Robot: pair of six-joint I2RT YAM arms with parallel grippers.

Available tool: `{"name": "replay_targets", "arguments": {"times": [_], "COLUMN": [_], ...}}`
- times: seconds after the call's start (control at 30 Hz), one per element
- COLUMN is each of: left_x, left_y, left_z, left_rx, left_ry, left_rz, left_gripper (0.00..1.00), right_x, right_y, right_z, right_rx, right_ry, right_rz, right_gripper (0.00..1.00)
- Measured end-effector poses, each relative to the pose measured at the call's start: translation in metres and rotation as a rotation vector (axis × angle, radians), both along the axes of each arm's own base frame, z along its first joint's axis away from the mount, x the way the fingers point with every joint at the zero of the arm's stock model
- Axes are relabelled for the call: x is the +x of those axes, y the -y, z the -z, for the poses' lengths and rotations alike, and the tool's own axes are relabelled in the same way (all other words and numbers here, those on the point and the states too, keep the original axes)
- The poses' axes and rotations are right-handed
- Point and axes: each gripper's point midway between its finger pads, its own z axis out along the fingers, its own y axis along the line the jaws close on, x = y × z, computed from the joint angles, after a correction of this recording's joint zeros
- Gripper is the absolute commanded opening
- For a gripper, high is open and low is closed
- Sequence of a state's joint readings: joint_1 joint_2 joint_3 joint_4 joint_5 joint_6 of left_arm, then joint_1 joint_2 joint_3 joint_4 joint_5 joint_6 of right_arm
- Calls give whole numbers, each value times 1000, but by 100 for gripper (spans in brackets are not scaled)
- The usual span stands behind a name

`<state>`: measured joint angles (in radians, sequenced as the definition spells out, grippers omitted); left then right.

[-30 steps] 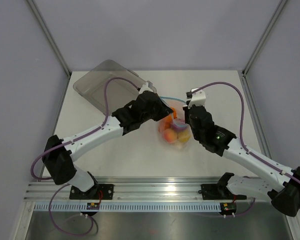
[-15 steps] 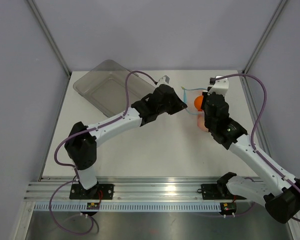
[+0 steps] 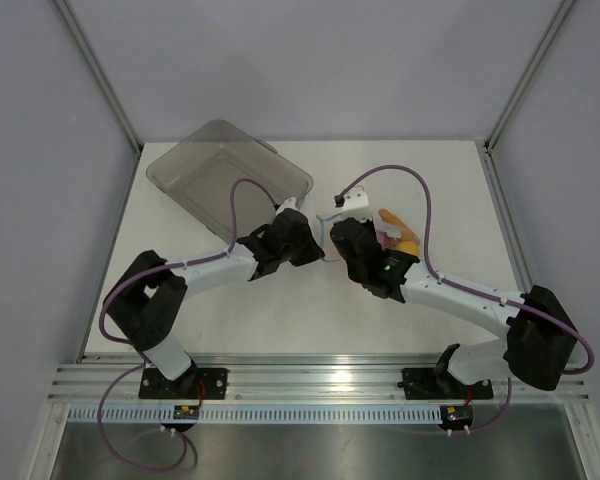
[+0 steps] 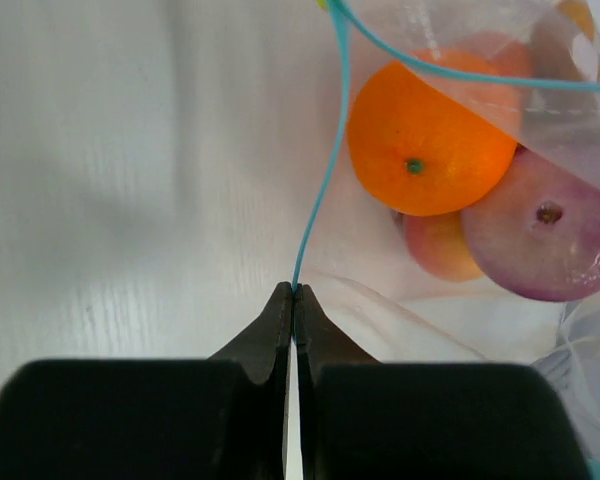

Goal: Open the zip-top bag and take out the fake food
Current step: Open the zipper of the food storage bag at the center of the board.

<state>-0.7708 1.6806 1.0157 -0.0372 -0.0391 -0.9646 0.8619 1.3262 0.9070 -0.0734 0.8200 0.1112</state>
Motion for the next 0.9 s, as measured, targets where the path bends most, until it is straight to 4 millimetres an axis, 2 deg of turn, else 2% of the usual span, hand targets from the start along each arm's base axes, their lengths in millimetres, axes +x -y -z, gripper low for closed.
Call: {"name": "replay_targets", "arguments": {"times": [0.07, 0.2, 0.33, 0.4, 0.43, 0.47, 0.53, 0.6, 0.73, 0.8, 0.9], "left_x": [-8, -19, -24, -27, -28, -28, -30, -31, -35, -36, -32], "left_y": [-9, -17, -14, -11, -10, -9, -9, -12, -24, -29, -37], "left_z": [-2, -13, -15, -12, -11, -9, -7, -4, 4, -3, -26], "left_rx": [8, -3, 15, 22, 22, 24, 6, -5, 6, 15, 30], "left_ry": [23, 91, 128, 133, 133, 130, 120, 120, 103, 119, 193], "left_rz": [18, 62, 170, 234, 257, 276, 294, 306, 301, 296, 274], "left_gripper": [0, 3, 15, 27, 37, 57, 72, 80, 82, 82, 82], "right_x": [-6, -13, -16, -16, -16, -16, -16, -17, -17, -18, -18], "right_y": [-11, -16, -22, -23, -24, -24, -24, -24, -27, -28, -29], "right_z": [7, 14, 17, 20, 21, 22, 23, 23, 23, 22, 22], "right_rx": [-31, -62, -81, -88, -92, -92, -92, -89, -75, -64, -61], "right_ry": [-12, -33, -51, -61, -65, -68, -72, -72, -76, -76, -78], "right_rz": [-20, -33, -42, -43, -42, -41, -39, -38, -50, -56, -58], "right_gripper": [0, 0, 0, 0, 0, 0, 0, 0, 1, 1, 1]}}
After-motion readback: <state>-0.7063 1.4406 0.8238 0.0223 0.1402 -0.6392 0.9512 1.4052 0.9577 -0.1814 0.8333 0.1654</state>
